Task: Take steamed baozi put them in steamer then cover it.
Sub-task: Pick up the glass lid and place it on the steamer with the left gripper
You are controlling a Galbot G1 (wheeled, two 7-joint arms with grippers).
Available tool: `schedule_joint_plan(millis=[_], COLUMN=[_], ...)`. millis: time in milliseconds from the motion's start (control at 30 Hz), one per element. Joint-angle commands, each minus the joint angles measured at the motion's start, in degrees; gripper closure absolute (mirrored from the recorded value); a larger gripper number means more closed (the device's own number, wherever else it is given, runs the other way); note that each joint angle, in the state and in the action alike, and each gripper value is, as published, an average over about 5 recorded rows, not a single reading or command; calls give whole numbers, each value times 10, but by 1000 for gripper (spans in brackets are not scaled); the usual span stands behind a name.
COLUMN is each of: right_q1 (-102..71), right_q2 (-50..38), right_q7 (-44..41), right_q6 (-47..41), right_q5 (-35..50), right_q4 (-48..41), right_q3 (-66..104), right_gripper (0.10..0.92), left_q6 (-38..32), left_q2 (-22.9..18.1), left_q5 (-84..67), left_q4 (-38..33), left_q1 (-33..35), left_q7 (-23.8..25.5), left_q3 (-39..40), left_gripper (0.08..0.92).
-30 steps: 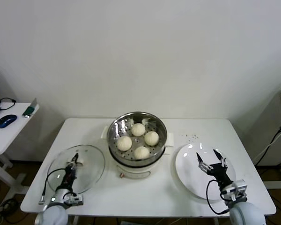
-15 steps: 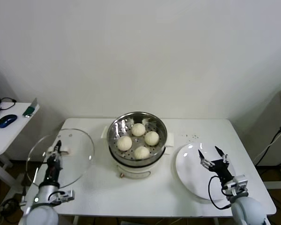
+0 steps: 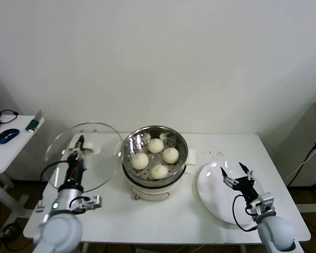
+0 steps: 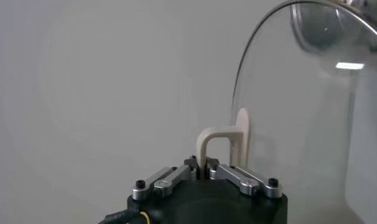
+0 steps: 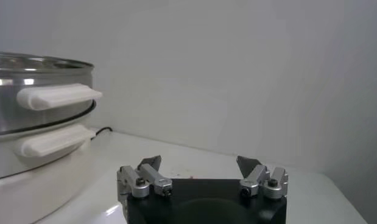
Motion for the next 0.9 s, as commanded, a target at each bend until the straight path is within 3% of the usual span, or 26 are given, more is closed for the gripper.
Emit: schedule_joint_plan(millis=[33, 233, 500, 733, 900], right_q1=[18, 13, 0, -3, -2], right_q2=[-2, -13, -11, -9, -6], right_q7=[0, -1, -4, -12, -13], right_q6=[0, 2, 7, 10, 13], right_q5=[-13, -15, -15, -17, -21], right_q4=[-22, -24, -22, -21, -21], right_q3=[-9, 4, 19, 22, 22], right_gripper=[203, 203, 203, 203, 203], left_q6=[121, 139, 149, 144, 136], left_q2=[-30, -99, -166, -208, -216], left_q5=[43, 68, 89, 107, 120], left_q4=[12, 64, 124, 164, 190], left_q1=[-225, -275, -285, -274, -274], left_q7=[147, 173, 173, 168, 158], left_q3=[243, 320, 345, 326, 320], left_gripper=[849, 849, 849, 849, 849])
